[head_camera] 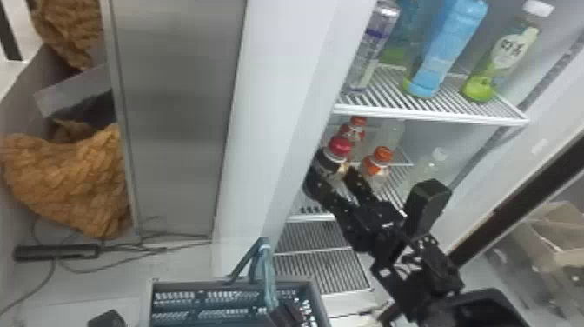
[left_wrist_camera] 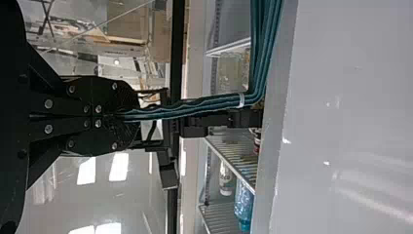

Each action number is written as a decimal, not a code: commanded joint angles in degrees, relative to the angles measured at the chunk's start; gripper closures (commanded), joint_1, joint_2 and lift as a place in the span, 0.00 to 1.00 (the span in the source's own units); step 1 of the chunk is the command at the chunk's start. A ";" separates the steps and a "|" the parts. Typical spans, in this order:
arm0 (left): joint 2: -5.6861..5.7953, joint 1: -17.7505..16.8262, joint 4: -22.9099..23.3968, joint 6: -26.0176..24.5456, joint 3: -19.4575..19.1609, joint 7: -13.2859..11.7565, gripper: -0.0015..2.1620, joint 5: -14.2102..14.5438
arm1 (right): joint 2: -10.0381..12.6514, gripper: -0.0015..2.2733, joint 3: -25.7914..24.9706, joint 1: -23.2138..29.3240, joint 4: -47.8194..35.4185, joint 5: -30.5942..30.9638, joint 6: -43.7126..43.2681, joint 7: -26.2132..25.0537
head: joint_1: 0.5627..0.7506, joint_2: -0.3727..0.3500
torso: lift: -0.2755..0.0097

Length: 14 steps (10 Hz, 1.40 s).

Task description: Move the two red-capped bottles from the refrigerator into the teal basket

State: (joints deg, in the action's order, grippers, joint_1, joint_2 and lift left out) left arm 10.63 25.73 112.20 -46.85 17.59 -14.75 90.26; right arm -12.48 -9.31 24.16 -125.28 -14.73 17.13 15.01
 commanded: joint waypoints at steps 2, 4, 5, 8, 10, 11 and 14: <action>0.00 0.14 0.09 0.30 -0.23 -0.01 0.53 0.00 | 0.09 0.30 -0.86 4.66 -7.26 -1.72 6.49 1.78 | 0.70 0.03 | 0.18; -0.09 0.14 -0.05 0.30 -0.23 -0.10 0.54 0.00 | 0.09 0.30 -1.31 7.90 -12.32 -2.29 11.97 2.74 | 0.70 0.03 | 0.18; -0.09 0.14 0.09 0.30 -0.34 -0.01 0.53 0.00 | 0.53 0.30 -2.11 9.72 -14.85 -2.29 14.50 3.10 | 0.70 0.03 | 0.18; -0.09 0.42 0.09 0.30 -0.46 -0.10 0.54 -0.11 | 1.49 0.30 -5.88 13.80 -21.32 -1.27 23.93 5.12 | 0.70 0.03 | 0.18; -0.09 0.42 0.09 0.30 -0.57 -0.10 0.54 -0.11 | 2.46 0.30 -7.37 16.47 -25.54 -1.27 29.97 5.12 | 0.70 0.03 | 0.18; -0.09 0.42 -0.05 0.30 -0.57 -0.10 0.54 -0.11 | 2.81 0.30 -7.94 17.46 -27.51 -1.72 33.21 5.12 | 0.70 0.03 | 0.18; -0.09 0.56 0.09 0.30 -0.57 -0.10 0.53 -0.11 | 2.81 0.30 -8.28 19.99 -31.16 -2.52 40.10 5.21 | 0.70 0.03 | 0.18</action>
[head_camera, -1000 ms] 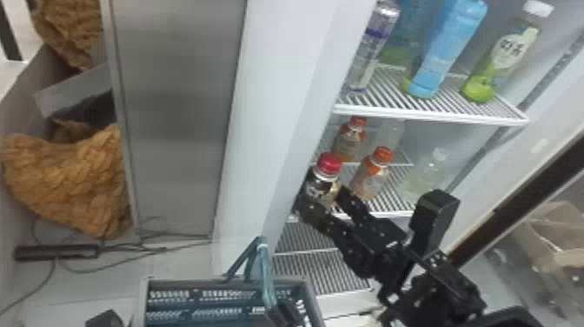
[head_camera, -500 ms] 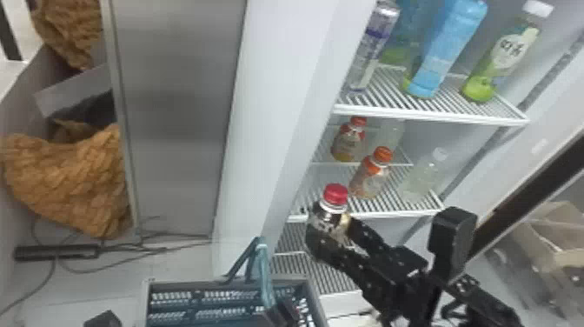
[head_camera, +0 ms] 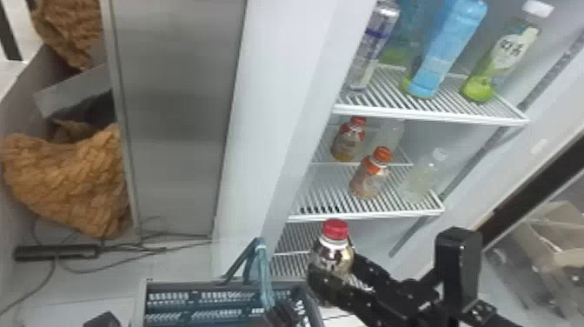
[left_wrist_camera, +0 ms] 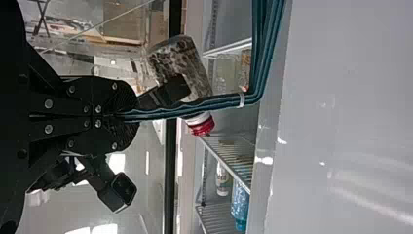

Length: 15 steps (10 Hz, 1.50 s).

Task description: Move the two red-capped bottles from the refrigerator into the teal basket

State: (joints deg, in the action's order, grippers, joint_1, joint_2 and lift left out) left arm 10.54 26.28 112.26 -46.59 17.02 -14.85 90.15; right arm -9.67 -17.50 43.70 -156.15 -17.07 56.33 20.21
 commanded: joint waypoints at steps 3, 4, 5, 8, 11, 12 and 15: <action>0.00 0.01 0.02 -0.09 0.12 0.00 0.53 -0.11 | 0.18 0.30 0.48 0.04 1.11 -2.24 3.15 0.80 | 0.70 0.03 | 0.18; 0.00 0.01 0.02 -0.09 0.12 0.00 0.54 -0.11 | 0.09 0.30 1.05 -0.11 1.39 -2.81 3.71 1.15 | 0.70 0.03 | 0.18; 0.00 0.01 0.02 -0.09 0.12 0.00 0.53 -0.11 | -0.09 0.30 1.74 -0.39 2.38 -3.73 4.42 1.77 | 0.70 0.03 | 0.18; 0.09 -0.13 0.02 -0.09 0.12 0.00 0.53 -0.11 | -0.18 0.26 1.96 -0.39 1.67 -1.56 3.15 3.17 | 0.70 0.03 | 0.18; 0.18 -0.27 -0.12 -0.09 0.23 0.00 0.53 -0.11 | -0.18 0.20 1.96 -0.95 3.64 -1.79 1.46 3.96 | 0.70 0.03 | 0.18; 0.18 -0.27 -0.12 -0.09 0.12 0.00 0.54 -0.11 | -0.18 0.20 1.96 -1.09 4.49 -2.47 1.46 4.05 | 0.70 0.03 | 0.18; 0.18 -0.27 0.02 -0.09 0.12 0.00 0.53 -0.11 | 0.26 0.21 1.16 -1.37 5.61 -2.47 -1.49 4.05 | 0.70 0.03 | 0.18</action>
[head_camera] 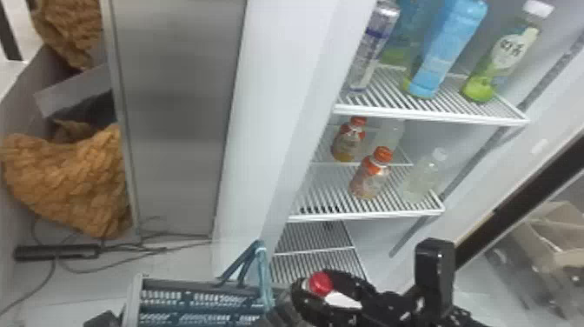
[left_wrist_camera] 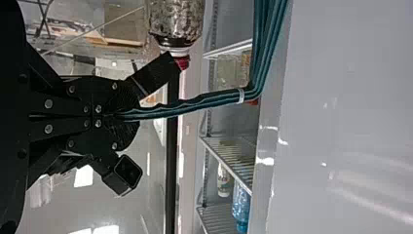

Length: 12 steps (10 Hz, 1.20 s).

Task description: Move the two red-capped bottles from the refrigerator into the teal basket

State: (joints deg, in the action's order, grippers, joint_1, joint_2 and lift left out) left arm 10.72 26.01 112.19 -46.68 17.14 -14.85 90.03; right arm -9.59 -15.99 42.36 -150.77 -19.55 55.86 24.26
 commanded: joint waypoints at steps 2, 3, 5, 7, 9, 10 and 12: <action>0.00 0.00 -0.05 0.00 0.00 -0.01 0.54 0.00 | 0.54 0.21 -1.38 -0.03 0.23 -0.10 -3.83 0.00 | 0.70 0.03 | 0.18; 0.00 0.00 0.10 0.00 0.00 -0.01 0.54 0.00 | 0.54 0.21 -1.38 -0.03 0.23 -0.33 -4.39 0.00 | 0.70 0.03 | 0.18; 0.00 0.00 0.10 0.00 0.00 -0.01 0.54 0.00 | 0.63 0.21 -1.38 0.11 0.37 -0.33 -5.66 0.00 | 0.70 0.03 | 0.18; 0.00 0.00 0.10 0.00 0.00 -0.01 0.53 0.00 | 0.63 0.21 -1.38 0.11 0.79 -0.44 -5.80 0.00 | 0.70 0.03 | 0.18; 0.00 0.00 0.10 0.00 0.00 -0.01 0.53 0.00 | 0.80 0.20 -1.38 0.53 0.79 -0.10 -8.89 -0.18 | 0.70 0.03 | 0.18; 0.00 0.14 -0.05 0.00 0.00 -0.01 0.54 0.00 | 1.24 0.20 -1.38 2.22 0.09 -0.10 -14.23 -2.11 | 0.70 0.03 | 0.18; -0.09 0.14 0.10 0.00 -0.12 -0.01 0.54 0.00 | 2.65 0.20 -1.95 4.89 1.07 0.02 -27.73 -5.36 | 0.70 0.03 | 0.18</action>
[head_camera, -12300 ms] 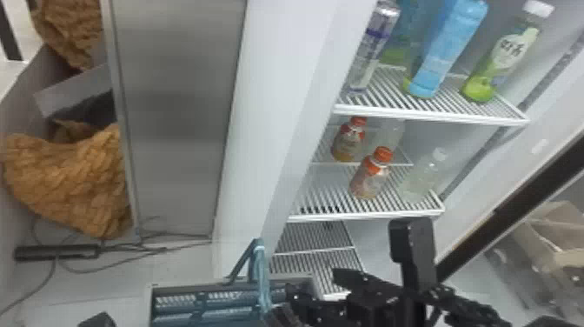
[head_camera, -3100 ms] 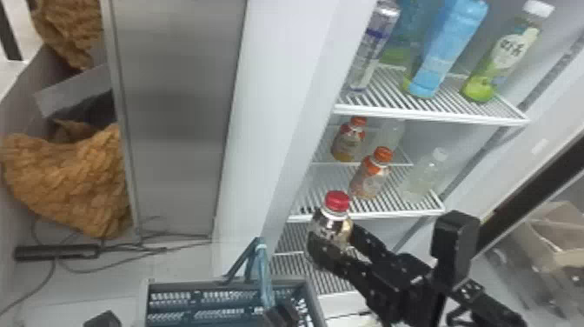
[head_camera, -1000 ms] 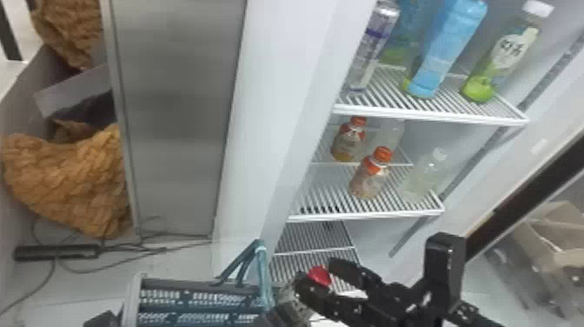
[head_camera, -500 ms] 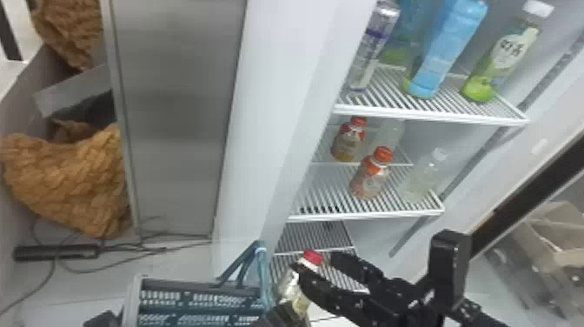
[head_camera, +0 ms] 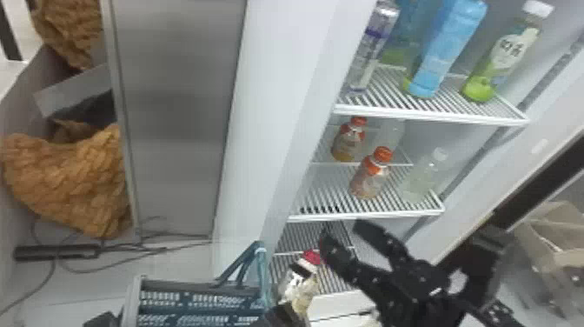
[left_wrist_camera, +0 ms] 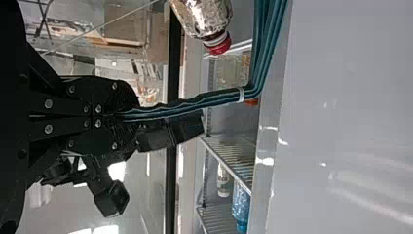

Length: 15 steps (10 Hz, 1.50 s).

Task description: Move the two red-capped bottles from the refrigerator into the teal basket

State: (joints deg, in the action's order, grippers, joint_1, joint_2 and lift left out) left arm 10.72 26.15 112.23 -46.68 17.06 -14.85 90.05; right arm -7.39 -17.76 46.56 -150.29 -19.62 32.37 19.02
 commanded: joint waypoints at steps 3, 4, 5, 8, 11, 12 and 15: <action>0.01 0.01 0.06 0.00 0.20 0.00 0.53 0.10 | 1.50 0.20 -0.30 0.27 6.78 1.00 -19.01 -1.35 | 0.70 0.03 | 0.18; -0.08 0.01 -0.08 0.00 0.20 0.00 0.53 0.10 | 1.68 0.20 -0.18 -0.72 9.87 1.00 -23.37 -1.35 | 0.70 0.03 | 0.18; -0.08 0.01 0.06 0.00 0.20 0.00 0.53 -0.01 | 1.68 0.20 0.16 -1.56 12.97 1.23 -28.01 -1.27 | 0.70 0.03 | 0.18; -0.08 0.01 -0.08 0.00 0.31 0.09 0.53 -0.01 | 2.20 0.20 0.39 -2.55 17.89 2.60 -33.78 -1.88 | 0.70 0.03 | 0.18; -0.08 0.01 -0.08 0.14 0.31 0.09 0.53 -0.01 | 2.12 0.20 0.62 -2.83 18.45 2.60 -33.92 -1.97 | 0.70 0.03 | 0.18; -0.08 0.01 -0.08 0.14 0.31 0.09 0.54 -0.01 | 2.12 0.20 0.62 -2.83 18.31 2.60 -33.92 -1.97 | 0.70 0.03 | 0.18; -0.08 0.15 -0.08 0.14 0.20 0.09 0.54 -0.01 | 2.12 0.21 0.62 -2.83 17.47 2.71 -33.78 -1.97 | 0.70 0.03 | 0.18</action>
State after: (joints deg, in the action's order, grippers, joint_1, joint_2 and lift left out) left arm 10.64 26.28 112.17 -46.54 17.27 -14.76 90.03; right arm -5.27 -17.14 43.73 -132.66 -16.87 -1.53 17.05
